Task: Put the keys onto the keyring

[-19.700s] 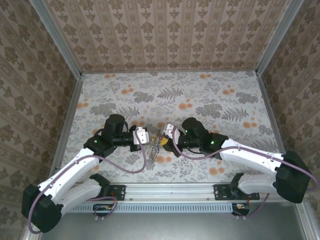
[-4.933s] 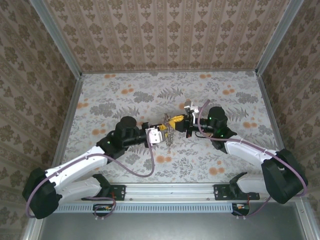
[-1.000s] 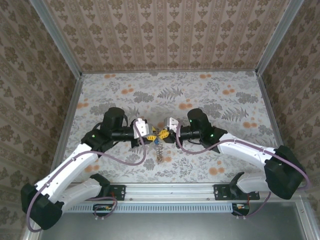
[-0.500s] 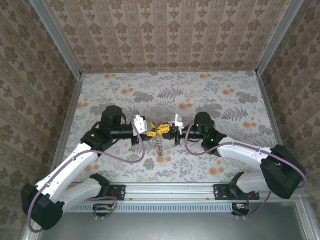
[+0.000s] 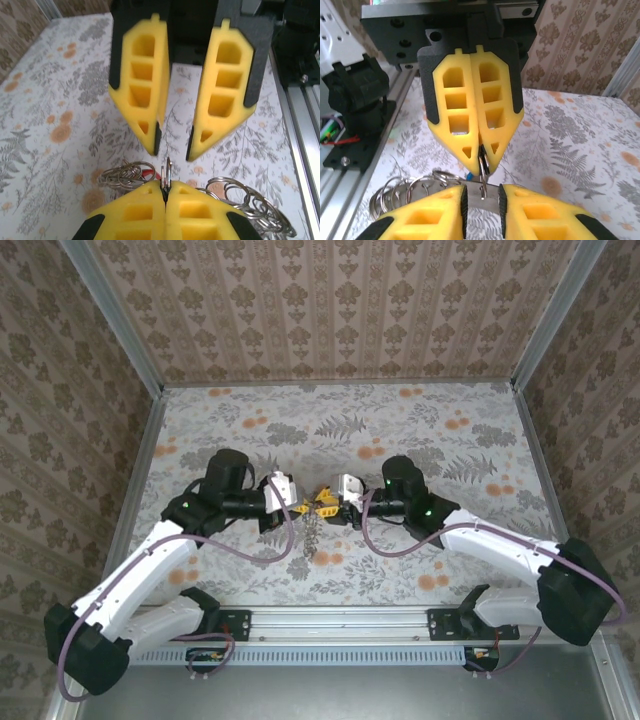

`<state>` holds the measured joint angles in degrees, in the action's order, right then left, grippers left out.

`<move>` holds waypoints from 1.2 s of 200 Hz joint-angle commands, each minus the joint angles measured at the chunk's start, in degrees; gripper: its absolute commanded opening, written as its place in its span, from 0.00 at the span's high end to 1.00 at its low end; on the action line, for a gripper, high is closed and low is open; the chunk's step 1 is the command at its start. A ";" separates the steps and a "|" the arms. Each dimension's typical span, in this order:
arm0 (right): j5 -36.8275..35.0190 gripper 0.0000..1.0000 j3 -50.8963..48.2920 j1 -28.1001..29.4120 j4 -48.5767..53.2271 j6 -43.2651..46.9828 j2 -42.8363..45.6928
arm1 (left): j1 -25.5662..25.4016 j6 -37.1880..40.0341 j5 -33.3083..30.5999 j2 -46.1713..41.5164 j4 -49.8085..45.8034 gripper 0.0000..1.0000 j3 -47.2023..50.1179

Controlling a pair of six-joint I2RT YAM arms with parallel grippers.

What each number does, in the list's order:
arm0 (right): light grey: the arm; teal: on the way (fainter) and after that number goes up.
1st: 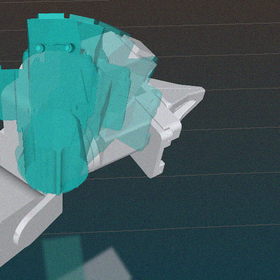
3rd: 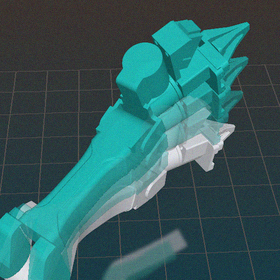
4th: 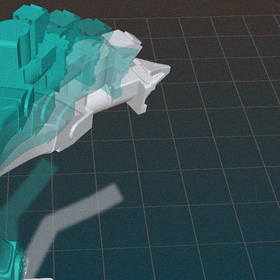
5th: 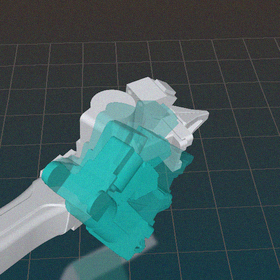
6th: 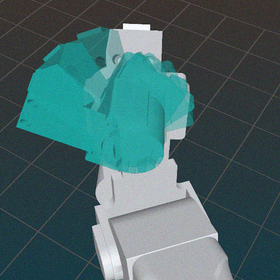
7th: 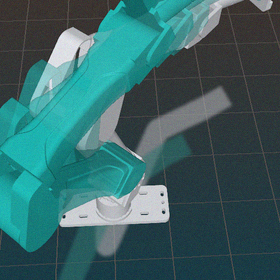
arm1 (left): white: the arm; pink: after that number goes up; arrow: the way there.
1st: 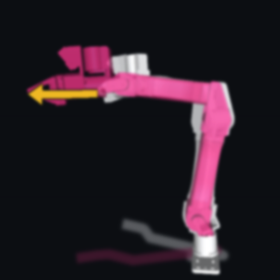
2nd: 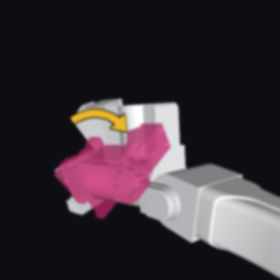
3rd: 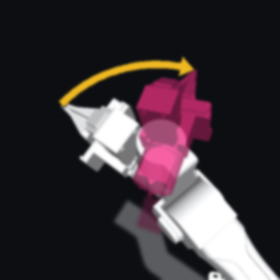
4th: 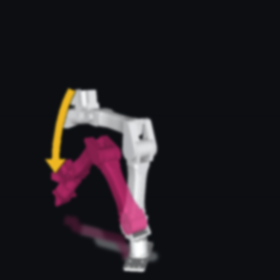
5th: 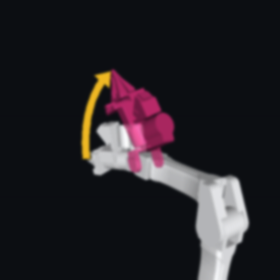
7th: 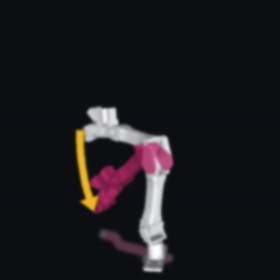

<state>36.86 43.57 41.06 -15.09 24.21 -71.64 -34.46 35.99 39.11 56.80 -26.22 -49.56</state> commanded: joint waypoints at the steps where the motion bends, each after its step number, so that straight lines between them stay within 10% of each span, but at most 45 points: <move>1: -3.78 0.71 4.14 0.84 16.54 11.29 1.26 | -0.41 4.96 -1.52 0.79 -6.65 1.00 -4.27; 240: -1.18 0.84 7.14 3.68 10.42 1.19 -4.55 | -1.66 5.03 1.72 2.12 -7.76 1.00 -4.98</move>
<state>34.20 49.47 44.31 -2.50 27.33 -75.22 -35.70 40.99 37.89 60.27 -34.65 -53.39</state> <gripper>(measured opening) 0.190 0.047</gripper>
